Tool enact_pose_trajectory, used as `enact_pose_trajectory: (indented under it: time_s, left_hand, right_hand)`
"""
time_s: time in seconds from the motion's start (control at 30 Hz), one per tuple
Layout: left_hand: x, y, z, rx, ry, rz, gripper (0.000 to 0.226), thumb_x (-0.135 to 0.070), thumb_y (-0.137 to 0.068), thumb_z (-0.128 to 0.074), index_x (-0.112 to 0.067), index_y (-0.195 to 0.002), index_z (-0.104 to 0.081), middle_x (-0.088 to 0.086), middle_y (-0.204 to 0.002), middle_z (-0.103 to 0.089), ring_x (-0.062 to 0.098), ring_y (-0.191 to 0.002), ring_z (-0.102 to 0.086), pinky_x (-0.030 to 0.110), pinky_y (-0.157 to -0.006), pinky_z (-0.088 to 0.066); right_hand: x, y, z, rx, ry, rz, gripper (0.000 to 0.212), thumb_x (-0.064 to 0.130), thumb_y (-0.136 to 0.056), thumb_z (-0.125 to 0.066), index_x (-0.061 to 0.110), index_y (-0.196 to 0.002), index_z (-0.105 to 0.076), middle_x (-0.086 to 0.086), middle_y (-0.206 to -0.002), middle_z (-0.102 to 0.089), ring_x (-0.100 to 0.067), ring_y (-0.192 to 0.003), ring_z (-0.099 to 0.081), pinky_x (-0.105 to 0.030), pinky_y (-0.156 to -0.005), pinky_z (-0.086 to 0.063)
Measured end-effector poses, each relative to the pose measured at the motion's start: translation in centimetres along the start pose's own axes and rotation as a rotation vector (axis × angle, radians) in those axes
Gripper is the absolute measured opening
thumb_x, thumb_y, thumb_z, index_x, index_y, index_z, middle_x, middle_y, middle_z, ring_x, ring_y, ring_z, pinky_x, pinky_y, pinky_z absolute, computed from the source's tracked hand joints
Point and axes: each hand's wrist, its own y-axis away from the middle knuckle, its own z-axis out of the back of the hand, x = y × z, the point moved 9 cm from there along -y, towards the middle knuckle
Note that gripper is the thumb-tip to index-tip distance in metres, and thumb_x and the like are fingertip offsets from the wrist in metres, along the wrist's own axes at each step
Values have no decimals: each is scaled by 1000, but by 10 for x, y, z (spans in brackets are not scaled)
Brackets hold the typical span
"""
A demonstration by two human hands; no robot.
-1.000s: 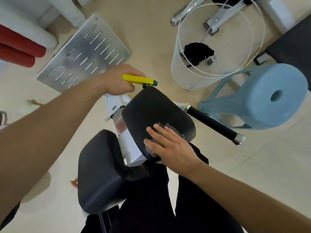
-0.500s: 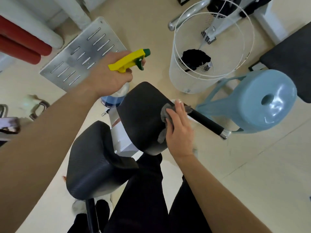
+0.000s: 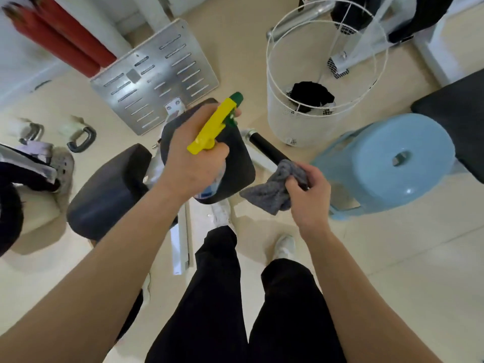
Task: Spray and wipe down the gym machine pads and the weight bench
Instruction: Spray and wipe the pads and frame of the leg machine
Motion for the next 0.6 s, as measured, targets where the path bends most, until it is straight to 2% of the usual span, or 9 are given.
enact_pose_trajectory:
  time_s: [0.07,0.1,0.2,0.33,0.4,0.47,0.53,0.6]
  left_hand:
    - [21,20,-18,-30,84,127,49,15,-76,-54,-18,-111,-65,-26,-98,-70,-2,-72,-59,17,-76,-47]
    - [34,31,-30,-32,125,188,51,18,-76,-54,-16,-112,-66,-24,-101,-71,-3,-75,-59,17,-78,-46]
    - [77,62,-60,-81,243,395,49,18,-77,-55,-16,-109,-71,4,-111,-74,9,-91,-63,23,-83,-49]
    - [104,90,-96,-138,293,530,50,15,-79,-56,-26,-102,-71,3,-112,-73,9,-99,-65,22,-82,-51]
    - [111,97,-107,-191,302,555,52,13,-80,-57,-35,-97,-68,0,-106,-71,14,-98,-64,26,-81,-51]
    - [117,101,-116,-229,289,592,51,11,-82,-58,-38,-95,-65,-5,-98,-68,13,-90,-62,28,-79,-50]
    - [122,103,-127,-240,258,605,42,7,-85,-60,-32,-100,-65,-5,-95,-66,13,-86,-61,29,-77,-50]
    - [121,103,-137,-247,207,601,32,2,-89,-61,-24,-108,-64,-4,-93,-65,18,-88,-62,31,-78,-51]
  right_hand:
    - [0,-5,10,-24,-55,-24,24,10,-92,-59,25,-110,-64,5,-103,-67,-6,-92,-66,-23,-74,-55]
    - [-6,-7,12,-24,-115,-65,21,10,-94,-56,27,-106,-63,4,-102,-66,-7,-90,-66,-24,-73,-55]
    - [-24,-9,11,0,-339,-202,16,15,-101,-50,25,-99,-61,3,-97,-65,-9,-85,-65,-27,-70,-53]
    - [-46,-7,4,40,-634,-320,11,23,-101,-54,15,-103,-61,-3,-94,-63,-20,-88,-61,-34,-71,-51]
    - [-52,-3,2,83,-634,-321,25,28,-95,-63,10,-112,-59,-7,-99,-61,-25,-89,-60,-36,-68,-51]
    - [-58,1,4,92,-573,-315,38,29,-84,-73,15,-116,-58,-7,-105,-65,-27,-94,-65,-41,-74,-55]
    - [-64,4,9,74,-499,-304,44,30,-75,-77,23,-115,-60,-5,-110,-67,-26,-101,-68,-45,-82,-57]
    - [-67,5,16,39,-483,-294,41,25,-77,-77,23,-115,-59,-2,-108,-66,-22,-98,-68,-42,-81,-57]
